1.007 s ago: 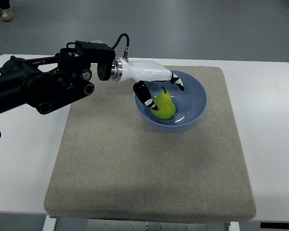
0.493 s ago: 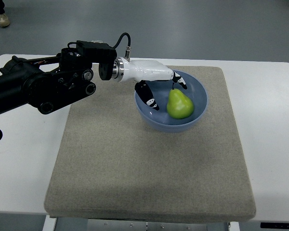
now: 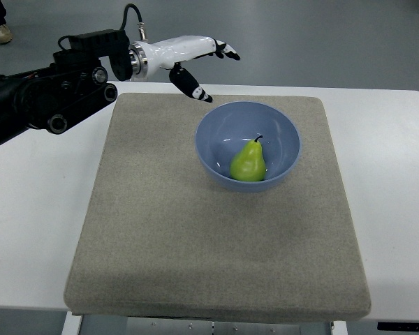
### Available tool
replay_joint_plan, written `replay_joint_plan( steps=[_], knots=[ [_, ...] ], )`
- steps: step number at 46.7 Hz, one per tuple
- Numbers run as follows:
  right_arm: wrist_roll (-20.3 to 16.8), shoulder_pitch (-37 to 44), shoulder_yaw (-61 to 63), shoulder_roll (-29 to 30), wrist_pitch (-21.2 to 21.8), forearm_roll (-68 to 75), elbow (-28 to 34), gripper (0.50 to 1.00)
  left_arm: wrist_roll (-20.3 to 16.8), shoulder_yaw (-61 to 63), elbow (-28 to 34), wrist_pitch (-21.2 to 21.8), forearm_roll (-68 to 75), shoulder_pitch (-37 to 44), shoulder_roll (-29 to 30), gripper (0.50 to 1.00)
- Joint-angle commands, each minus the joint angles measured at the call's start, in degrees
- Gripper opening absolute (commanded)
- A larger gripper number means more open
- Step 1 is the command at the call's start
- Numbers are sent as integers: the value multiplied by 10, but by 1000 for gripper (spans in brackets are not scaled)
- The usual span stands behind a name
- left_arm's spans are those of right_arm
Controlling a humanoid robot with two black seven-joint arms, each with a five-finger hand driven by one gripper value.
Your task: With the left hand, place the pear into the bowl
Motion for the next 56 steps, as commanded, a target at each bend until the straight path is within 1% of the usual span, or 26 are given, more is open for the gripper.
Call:
replay_joint_plan(
  steps=[1, 6, 10, 14, 23, 33, 39, 44, 56],
  knots=[
    [0, 0, 0, 0, 0, 0, 0, 926, 0, 1, 24, 1, -26, 1, 4, 883],
    [0, 0, 0, 0, 0, 0, 0, 926, 0, 0, 39, 5, -41, 1, 8, 883],
    [0, 0, 0, 0, 0, 0, 0, 926, 0, 0, 53, 28, -52, 2, 11, 883],
    [0, 0, 0, 0, 0, 0, 0, 926, 0, 1, 71, 41, -76, 2, 11, 883],
    [0, 0, 0, 0, -1, 0, 0, 926, 0, 1, 120, 43, -155, 9, 12, 883],
    [0, 0, 0, 0, 0, 0, 0, 926, 0, 1, 165, 48, -289, 10, 11, 885],
    [0, 0, 0, 0, 0, 0, 0, 926, -1, 0, 169, 54, -387, 12, 11, 885],
    [0, 0, 0, 0, 0, 0, 0, 926, -2, 2, 169, 55, -466, 32, 10, 885],
    [0, 0, 0, 0, 0, 0, 0, 926, -10, 0, 168, 51, -568, 45, 5, 887]
  ],
)
